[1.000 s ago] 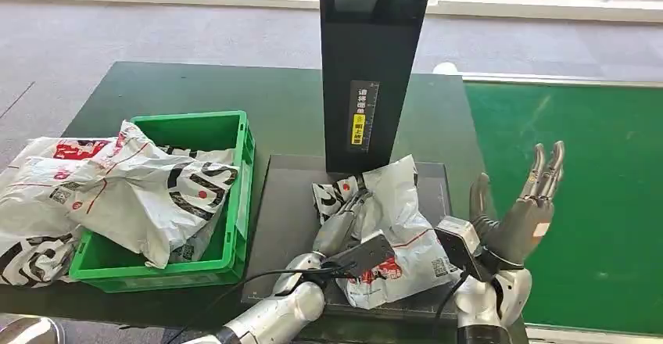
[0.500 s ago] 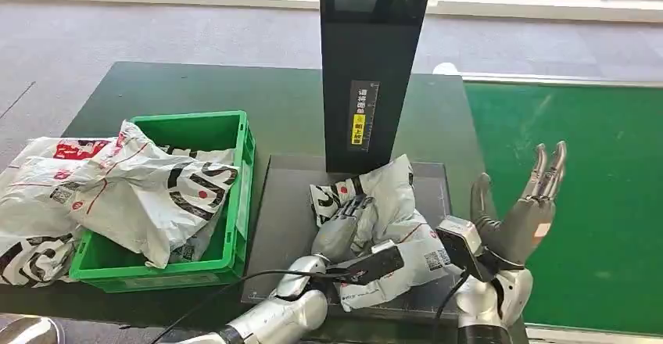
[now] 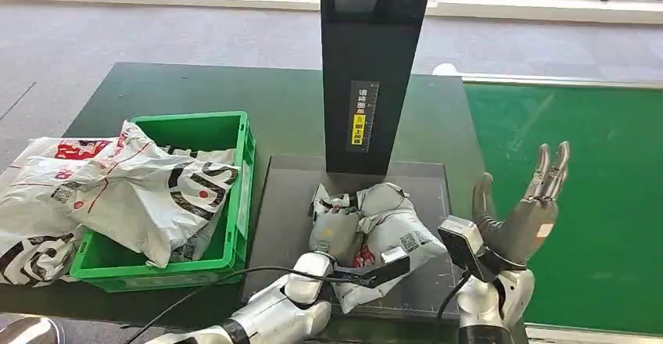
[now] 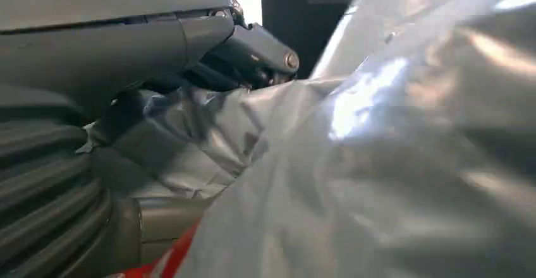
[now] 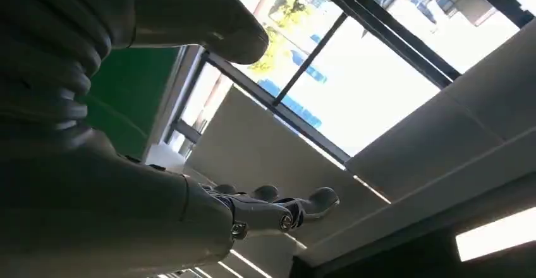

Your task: Moved the parcel from conveyor to table for the left to box.

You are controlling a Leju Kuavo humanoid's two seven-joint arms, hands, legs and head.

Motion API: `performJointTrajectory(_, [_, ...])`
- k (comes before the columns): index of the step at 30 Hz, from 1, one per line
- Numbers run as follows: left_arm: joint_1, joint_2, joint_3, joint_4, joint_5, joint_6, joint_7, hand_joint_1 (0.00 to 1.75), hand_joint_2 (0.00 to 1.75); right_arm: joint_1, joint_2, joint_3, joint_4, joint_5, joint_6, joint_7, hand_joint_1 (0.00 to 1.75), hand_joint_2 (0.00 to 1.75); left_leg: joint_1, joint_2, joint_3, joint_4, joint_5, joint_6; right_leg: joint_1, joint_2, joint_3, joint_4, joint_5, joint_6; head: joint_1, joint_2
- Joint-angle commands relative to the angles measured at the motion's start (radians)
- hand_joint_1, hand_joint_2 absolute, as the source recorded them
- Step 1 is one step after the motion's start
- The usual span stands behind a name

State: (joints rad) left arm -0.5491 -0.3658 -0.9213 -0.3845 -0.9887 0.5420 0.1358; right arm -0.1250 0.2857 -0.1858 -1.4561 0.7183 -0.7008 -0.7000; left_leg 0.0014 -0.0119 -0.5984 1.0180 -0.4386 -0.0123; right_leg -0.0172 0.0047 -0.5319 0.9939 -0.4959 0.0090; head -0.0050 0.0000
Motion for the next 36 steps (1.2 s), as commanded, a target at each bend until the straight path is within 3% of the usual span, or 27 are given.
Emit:
performJointTrajectory(1, [0.084,0.06,0.209,-0.207,-0.435,0.156,0.132,1.75,1.75,-0.018,0.04,-0.075,-0.009,0.006,0.003,0.002,0.0,1.75,0.0,0.002,0.001,-0.002,0.0,-0.001,0.0,0.001,0.001,-0.002,0.001,-0.002,0.0,0.0])
performJointTrajectory(2, [0.164,0.071,0.328,-0.414,-0.566,0.156,0.098,1.75,1.75,-0.017,0.042,-0.074,-0.009,0.007,0.003,0.002,0.0,1.75,0.0,0.002,0.0,-0.001,0.0,-0.001,0.0,0.001,-0.001,-0.001,0.0,-0.001,0.0,0.0])
performJointTrajectory(5, [0.278,0.117,0.396,-0.821,-0.582,0.156,0.006,1.75,1.75,-0.021,0.043,-0.074,-0.008,0.008,0.003,0.002,0.0,1.75,-0.001,0.003,-0.001,-0.001,0.0,-0.001,-0.001,0.001,-0.002,-0.001,0.0,-0.001,0.0,0.0])
performJointTrajectory(9, [0.29,0.124,0.41,-0.865,-0.582,0.156,-0.013,1.75,1.75,-0.023,0.044,-0.076,-0.008,0.008,0.003,0.002,0.0,1.75,-0.001,0.008,-0.001,-0.003,-0.001,-0.001,0.0,0.007,-0.005,-0.001,0.001,-0.002,0.0,0.0])
performJointTrajectory(13, [0.328,0.112,0.444,-0.979,-0.582,0.156,-0.062,1.75,1.75,-0.025,0.043,-0.082,-0.01,0.007,0.003,0.002,0.0,1.75,0.0,0.003,-0.003,-0.001,-0.001,0.0,0.0,0.002,-0.004,0.0,-0.001,-0.001,0.0,0.0])
performJointTrajectory(14, [0.383,0.077,0.548,-1.172,-0.56,0.156,-0.165,1.75,1.75,-0.021,0.045,-0.098,-0.026,-0.004,0.003,0.002,0.0,1.75,0.0,0.004,-0.002,-0.001,-0.001,0.0,0.0,0.003,-0.004,-0.001,-0.001,-0.002,0.0,0.0])
performJointTrajectory(15, [0.418,0.026,0.652,-1.211,-0.514,0.156,-0.315,1.75,1.75,-0.014,0.04,-0.097,-0.033,-0.012,0.003,0.002,0.0,1.75,0.0,0.004,-0.005,0.001,-0.002,0.0,0.0,0.003,-0.006,0.001,-0.001,-0.001,0.0,0.0])
performJointTrajectory(19, [0.418,0.026,0.652,-1.211,-0.514,0.156,-0.315,1.75,1.75,-0.014,0.04,-0.097,-0.033,-0.012,0.003,0.002,0.0,1.75,0.0,0.007,-0.001,-0.002,-0.003,0.0,0.0,0.005,-0.003,-0.002,-0.001,-0.002,0.0,0.0])
performJointTrajectory(20, [0.418,0.026,0.652,-1.211,-0.514,0.156,-0.315,1.75,1.75,-0.014,0.04,-0.097,-0.033,-0.012,0.003,0.002,0.0,1.75,-0.001,0.002,-0.003,-0.001,-0.002,0.0,-0.001,0.002,-0.003,0.0,-0.001,-0.001,0.0,0.0])
performJointTrajectory(23, [0.43,0.017,0.706,-1.262,-0.491,0.156,-0.365,1.75,1.75,-0.011,0.042,-0.099,-0.041,-0.01,0.003,0.002,0.0,1.75,-0.001,0.003,-0.003,-0.001,-0.001,0.0,0.0,0.002,-0.004,0.0,-0.001,-0.001,0.0,0.0])
performJointTrajectory(29, [0.458,0.017,0.803,-1.327,-0.482,0.156,-0.326,1.75,1.75,0.005,0.043,-0.105,-0.062,-0.014,0.003,0.002,0.0,1.75,-0.001,0.004,-0.001,-0.002,-0.002,0.0,0.0,0.002,-0.002,-0.002,-0.001,-0.001,0.0,0.0])
performJointTrajectory(36, [0.458,0.017,0.803,-1.327,-0.482,0.156,-0.326,1.75,1.75,0.005,0.043,-0.105,-0.062,-0.014,0.003,0.002,0.0,1.75,0.0,0.002,-0.001,-0.002,-0.001,0.0,0.0,0.0,-0.002,-0.002,-0.001,-0.001,0.0,0.0])
